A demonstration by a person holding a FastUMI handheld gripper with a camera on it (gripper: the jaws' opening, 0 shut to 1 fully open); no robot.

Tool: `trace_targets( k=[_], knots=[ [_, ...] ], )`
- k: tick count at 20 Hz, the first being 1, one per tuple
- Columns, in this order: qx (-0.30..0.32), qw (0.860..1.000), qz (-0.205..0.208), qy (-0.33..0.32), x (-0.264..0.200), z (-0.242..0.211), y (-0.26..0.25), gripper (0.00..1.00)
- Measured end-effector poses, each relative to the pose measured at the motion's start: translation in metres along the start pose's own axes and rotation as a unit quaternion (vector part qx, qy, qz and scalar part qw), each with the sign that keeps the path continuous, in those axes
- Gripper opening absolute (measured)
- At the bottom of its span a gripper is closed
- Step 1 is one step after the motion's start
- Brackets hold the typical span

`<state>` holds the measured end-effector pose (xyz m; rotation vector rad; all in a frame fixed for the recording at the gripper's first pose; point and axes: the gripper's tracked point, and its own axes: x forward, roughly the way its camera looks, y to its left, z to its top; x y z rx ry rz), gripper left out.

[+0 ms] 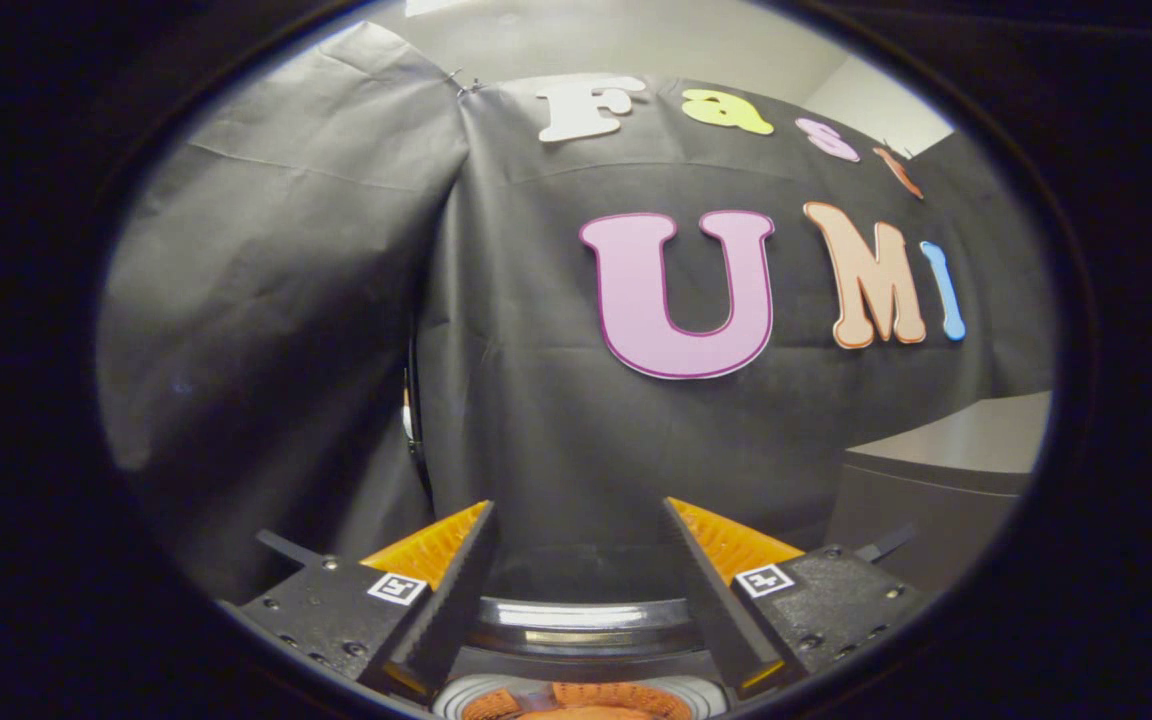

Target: Put the clothes into the washing machine and then close the washing machine lid.

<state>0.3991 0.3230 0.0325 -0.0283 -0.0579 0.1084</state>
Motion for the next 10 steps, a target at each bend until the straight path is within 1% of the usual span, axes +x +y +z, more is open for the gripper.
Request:
trace_targets(
  k=[3, 6, 10],
  knots=[
    [-0.001, 1.000, -0.005, 0.003, -0.022, -0.011, 0.002, 0.96],
    [0.003, 1.000, -0.009, 0.022, -0.046, -0.038, 0.002, 0.96],
    [0.024, 0.999, 0.000, 0.036, -0.060, -0.053, 0.005, 0.97]
  ],
)
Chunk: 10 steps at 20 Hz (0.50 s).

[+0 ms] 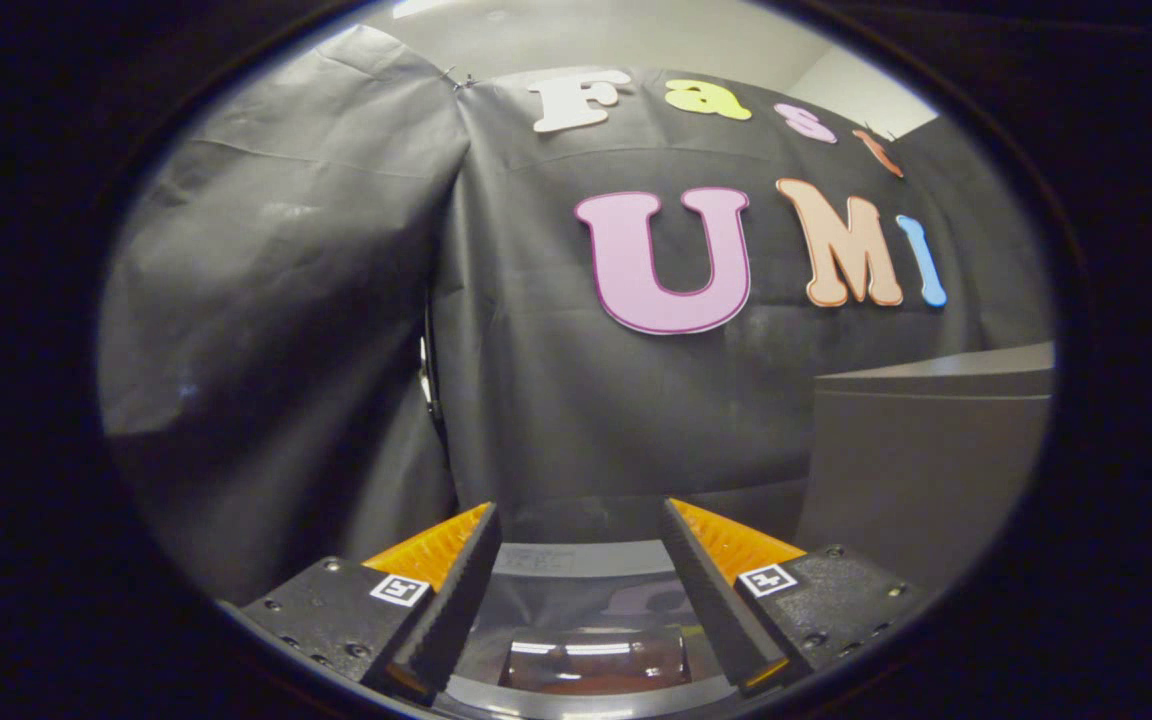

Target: Put the clothes into the washing machine and then close the washing machine lid.

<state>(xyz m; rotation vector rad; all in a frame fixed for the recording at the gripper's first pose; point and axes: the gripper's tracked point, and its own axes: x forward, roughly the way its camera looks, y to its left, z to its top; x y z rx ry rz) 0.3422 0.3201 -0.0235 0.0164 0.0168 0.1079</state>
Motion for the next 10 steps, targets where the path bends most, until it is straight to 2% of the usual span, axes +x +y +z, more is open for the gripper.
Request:
trace_targets(
  k=[3, 5, 10],
  knots=[
    [0.022, 0.998, -0.013, 0.049, -0.008, -0.024, -0.011, 0.97],
    [0.028, 0.998, -0.015, 0.052, -0.013, -0.026, -0.014, 0.97],
    [-0.040, 0.997, -0.016, 0.071, -0.028, -0.044, -0.021, 0.97]
  ],
)
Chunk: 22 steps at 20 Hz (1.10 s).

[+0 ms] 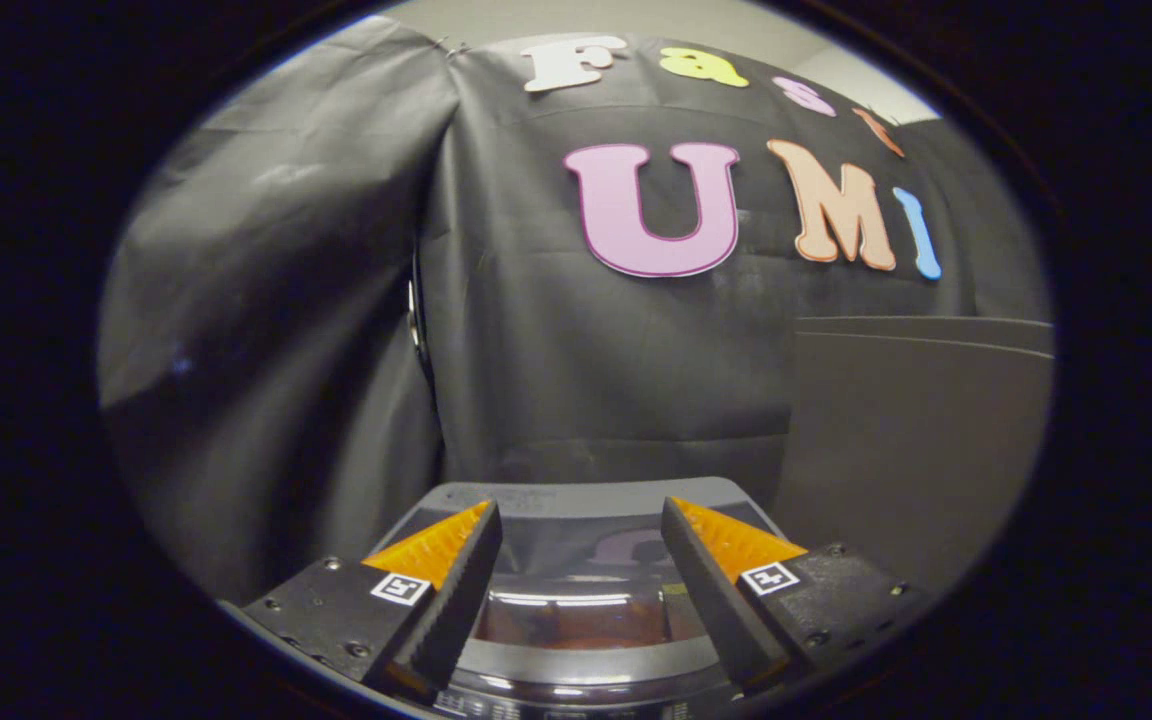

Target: Put the clothes into the washing machine and then close the washing machine lid.

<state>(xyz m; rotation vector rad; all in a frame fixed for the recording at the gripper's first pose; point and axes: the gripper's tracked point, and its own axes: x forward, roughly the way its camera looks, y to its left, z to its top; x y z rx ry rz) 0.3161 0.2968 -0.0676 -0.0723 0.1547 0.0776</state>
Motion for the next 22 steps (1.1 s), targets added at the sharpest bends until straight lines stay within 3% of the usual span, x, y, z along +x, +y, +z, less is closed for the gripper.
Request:
trace_targets(
  k=[5, 9, 22],
  knots=[
    [-0.033, 0.999, 0.007, 0.004, -0.013, -0.016, -0.003, 0.99],
    [-0.016, 1.000, 0.005, 0.008, -0.024, -0.023, -0.011, 0.99],
    [-0.014, 1.000, 0.010, -0.003, -0.080, -0.001, -0.039, 0.99]
  ],
)
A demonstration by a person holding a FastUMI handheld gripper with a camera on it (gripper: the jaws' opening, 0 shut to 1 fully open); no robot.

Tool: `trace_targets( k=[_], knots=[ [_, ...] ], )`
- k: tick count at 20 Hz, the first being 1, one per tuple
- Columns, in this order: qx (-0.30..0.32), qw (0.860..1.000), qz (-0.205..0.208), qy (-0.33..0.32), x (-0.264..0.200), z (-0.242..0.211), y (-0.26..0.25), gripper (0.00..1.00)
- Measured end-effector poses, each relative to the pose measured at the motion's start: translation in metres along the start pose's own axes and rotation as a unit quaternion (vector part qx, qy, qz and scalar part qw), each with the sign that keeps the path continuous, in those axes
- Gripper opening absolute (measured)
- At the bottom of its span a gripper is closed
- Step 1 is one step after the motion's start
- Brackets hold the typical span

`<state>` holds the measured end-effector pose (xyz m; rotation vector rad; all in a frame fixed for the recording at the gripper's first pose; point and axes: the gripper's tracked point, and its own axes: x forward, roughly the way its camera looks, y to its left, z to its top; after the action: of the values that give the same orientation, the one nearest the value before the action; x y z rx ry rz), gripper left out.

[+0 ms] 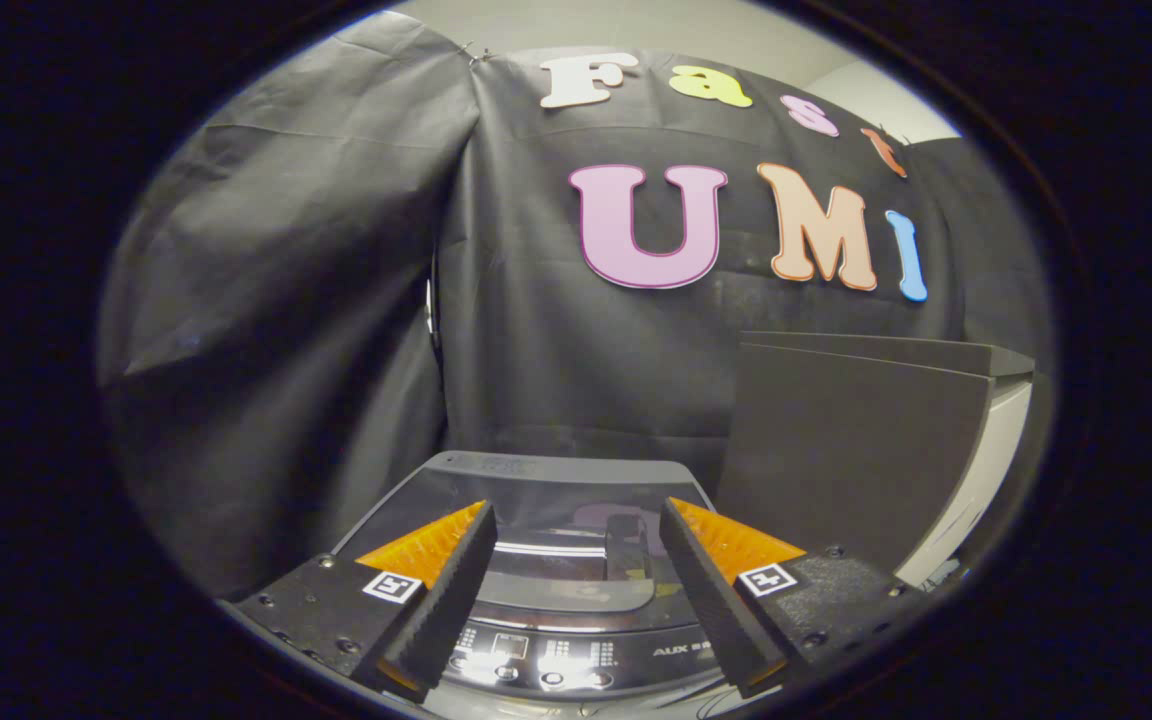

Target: Put the clothes into the washing machine and then close the washing machine lid.

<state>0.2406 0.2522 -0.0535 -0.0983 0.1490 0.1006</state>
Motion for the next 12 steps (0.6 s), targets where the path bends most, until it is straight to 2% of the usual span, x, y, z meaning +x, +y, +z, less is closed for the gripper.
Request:
trace_targets(
  k=[7, 12],
  knots=[
    [0.028, 0.999, -0.036, 0.002, -0.048, 0.029, -0.046, 0.99],
    [0.021, 0.999, -0.045, -0.020, -0.090, 0.068, -0.069, 0.99]
  ],
)
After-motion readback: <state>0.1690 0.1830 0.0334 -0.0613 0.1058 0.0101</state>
